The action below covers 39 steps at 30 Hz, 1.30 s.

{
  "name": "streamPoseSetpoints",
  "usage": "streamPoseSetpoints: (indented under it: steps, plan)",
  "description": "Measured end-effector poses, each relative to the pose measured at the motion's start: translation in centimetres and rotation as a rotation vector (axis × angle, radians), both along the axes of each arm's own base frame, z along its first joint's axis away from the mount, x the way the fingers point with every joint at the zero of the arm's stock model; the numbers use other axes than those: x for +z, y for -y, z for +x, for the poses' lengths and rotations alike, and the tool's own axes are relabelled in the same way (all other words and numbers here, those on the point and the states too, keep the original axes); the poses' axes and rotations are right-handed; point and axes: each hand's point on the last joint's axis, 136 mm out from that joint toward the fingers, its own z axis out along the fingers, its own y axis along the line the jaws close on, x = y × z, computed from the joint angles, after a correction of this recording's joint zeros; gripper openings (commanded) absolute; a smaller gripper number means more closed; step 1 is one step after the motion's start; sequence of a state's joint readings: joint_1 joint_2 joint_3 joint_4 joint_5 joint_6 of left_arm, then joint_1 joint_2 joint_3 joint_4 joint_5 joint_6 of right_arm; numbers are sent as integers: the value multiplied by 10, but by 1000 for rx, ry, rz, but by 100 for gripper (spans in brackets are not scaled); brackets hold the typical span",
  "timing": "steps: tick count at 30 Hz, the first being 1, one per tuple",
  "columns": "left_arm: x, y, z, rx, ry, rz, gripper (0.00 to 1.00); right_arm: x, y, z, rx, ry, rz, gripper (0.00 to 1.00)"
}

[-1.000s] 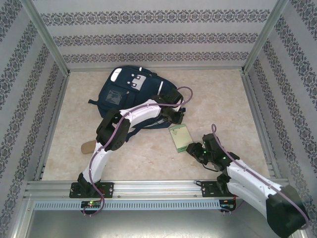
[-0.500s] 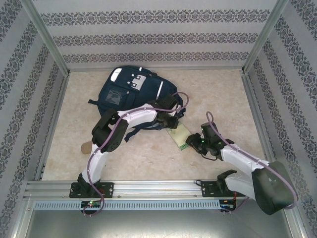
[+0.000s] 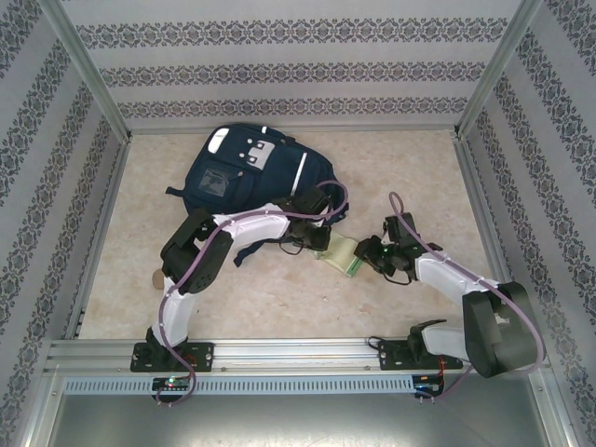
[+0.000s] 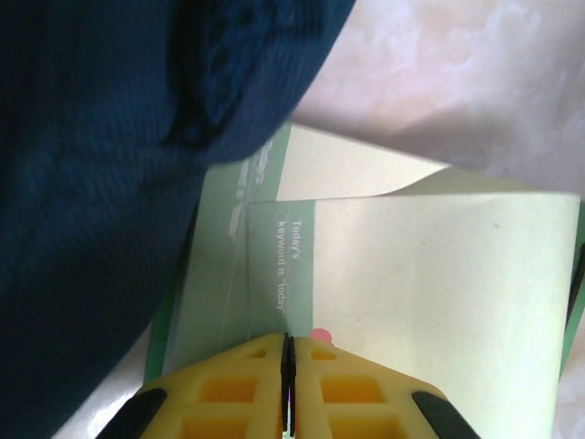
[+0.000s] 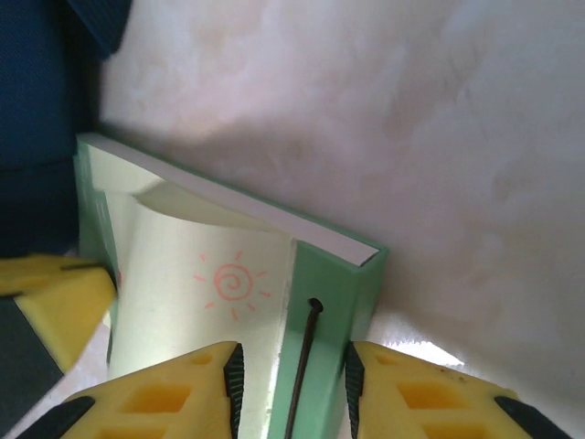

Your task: Pack the student bag

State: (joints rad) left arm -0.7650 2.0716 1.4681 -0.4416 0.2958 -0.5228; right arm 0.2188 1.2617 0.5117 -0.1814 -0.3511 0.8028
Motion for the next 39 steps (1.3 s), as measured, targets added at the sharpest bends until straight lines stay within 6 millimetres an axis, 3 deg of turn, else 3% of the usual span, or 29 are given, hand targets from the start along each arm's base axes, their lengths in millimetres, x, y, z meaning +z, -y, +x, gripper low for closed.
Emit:
streamPoseSetpoints:
  steps: [6,11,15,21,32,39]
  plan:
    - [1,-15,-2,29,-20,56,17,17,2,14,49,59,-7,40]
    - [3,-27,9,62,-26,60,30,15,-2,7,65,51,4,41]
    - [11,-24,19,63,-25,33,42,10,-8,-4,82,37,9,42]
    - [8,-14,25,48,-35,14,41,-1,-15,-16,90,8,8,43]
    - [-8,-20,24,53,-62,7,20,-7,-26,-10,53,8,-3,45]
    - [-8,-25,29,77,-50,-10,20,-3,-29,-3,42,22,-7,48]
